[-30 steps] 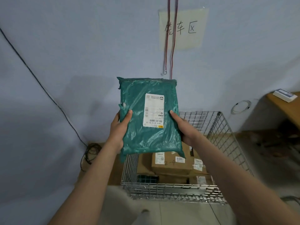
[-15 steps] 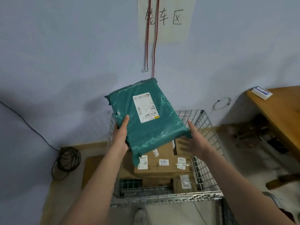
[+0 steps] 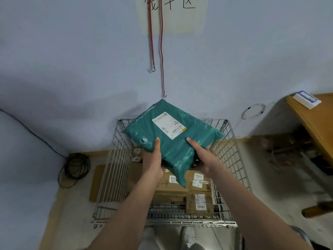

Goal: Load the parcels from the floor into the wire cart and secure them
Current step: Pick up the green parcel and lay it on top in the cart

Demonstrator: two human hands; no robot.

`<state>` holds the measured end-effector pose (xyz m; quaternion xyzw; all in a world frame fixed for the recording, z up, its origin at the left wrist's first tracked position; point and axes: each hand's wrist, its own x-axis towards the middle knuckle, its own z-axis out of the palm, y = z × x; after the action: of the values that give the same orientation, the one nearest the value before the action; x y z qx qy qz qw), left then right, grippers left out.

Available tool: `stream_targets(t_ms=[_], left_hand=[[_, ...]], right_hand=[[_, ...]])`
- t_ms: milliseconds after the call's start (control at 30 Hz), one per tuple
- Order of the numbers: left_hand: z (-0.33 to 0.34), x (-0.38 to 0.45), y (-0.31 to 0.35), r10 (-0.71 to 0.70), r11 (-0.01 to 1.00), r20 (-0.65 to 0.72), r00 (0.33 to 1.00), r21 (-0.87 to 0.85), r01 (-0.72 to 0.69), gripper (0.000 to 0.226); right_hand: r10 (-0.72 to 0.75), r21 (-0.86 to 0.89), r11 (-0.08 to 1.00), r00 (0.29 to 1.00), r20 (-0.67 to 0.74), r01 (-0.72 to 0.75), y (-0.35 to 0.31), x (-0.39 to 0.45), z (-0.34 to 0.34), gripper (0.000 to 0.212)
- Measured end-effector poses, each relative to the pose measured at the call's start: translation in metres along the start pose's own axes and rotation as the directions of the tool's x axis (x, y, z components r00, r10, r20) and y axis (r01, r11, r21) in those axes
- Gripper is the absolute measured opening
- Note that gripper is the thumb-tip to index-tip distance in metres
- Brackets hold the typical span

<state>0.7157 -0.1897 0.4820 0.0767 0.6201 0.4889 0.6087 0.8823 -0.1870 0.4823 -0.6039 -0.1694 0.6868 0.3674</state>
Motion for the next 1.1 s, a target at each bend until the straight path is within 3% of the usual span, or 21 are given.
stream_targets(t_ms=[167, 200, 267, 367, 500, 600, 733, 833, 967, 1100], left_hand=[[0.013, 0.004, -0.024, -0.146, 0.987, 0.063, 0.987, 0.081, 0.140, 0.022], [0.009, 0.012, -0.030, -0.181, 0.974, 0.116, 0.977, 0.158, 0.162, 0.027], [-0.010, 0.031, -0.036, -0.268, 0.901, 0.164, 0.949, 0.392, 0.187, 0.064], [-0.048, 0.074, -0.040, -0.330, 0.784, 0.000, 0.944, 0.558, 0.274, 0.089], [-0.080, 0.124, -0.027, -0.143, 0.739, -0.142, 0.979, 0.642, 0.202, 0.069], [-0.087, 0.155, -0.021, -0.072, 0.705, -0.087, 0.994, 0.701, 0.113, 0.061], [-0.093, 0.197, -0.033, -0.143, 0.657, -0.061, 0.988, 0.741, 0.141, 0.076], [-0.103, 0.241, -0.054, -0.227, 0.687, -0.005, 0.974, 0.707, 0.164, 0.102], [-0.106, 0.271, -0.076, -0.297, 0.688, 0.005, 0.955, 0.694, 0.211, 0.061], [-0.113, 0.297, -0.099, -0.276, 0.703, -0.005, 0.961, 0.681, 0.205, 0.065]], right_hand=[[0.044, -0.063, 0.997, 0.999, -0.028, -0.046, 0.005, 0.026, -0.029, 0.063], [0.033, -0.057, 0.998, 0.998, -0.051, -0.036, 0.008, 0.031, -0.033, 0.061], [0.026, -0.048, 0.998, 0.997, -0.077, -0.030, 0.013, 0.044, -0.042, 0.058], [0.036, -0.045, 0.998, 0.992, -0.123, -0.042, 0.020, 0.065, -0.059, 0.054], [0.058, -0.090, 0.993, 0.989, -0.140, -0.070, 0.037, 0.098, -0.082, 0.058], [0.087, -0.167, 0.980, 0.990, -0.110, -0.104, 0.049, 0.124, -0.087, 0.068], [0.123, -0.225, 0.964, 0.989, -0.081, -0.138, 0.064, 0.158, -0.077, 0.058], [0.158, -0.242, 0.957, 0.987, -0.038, -0.162, 0.078, 0.190, -0.072, 0.065], [0.238, -0.220, 0.947, 0.971, -0.004, -0.233, 0.100, 0.230, -0.071, 0.061], [0.250, -0.119, 0.960, 0.968, -0.033, -0.252, 0.126, 0.263, -0.066, 0.050]])
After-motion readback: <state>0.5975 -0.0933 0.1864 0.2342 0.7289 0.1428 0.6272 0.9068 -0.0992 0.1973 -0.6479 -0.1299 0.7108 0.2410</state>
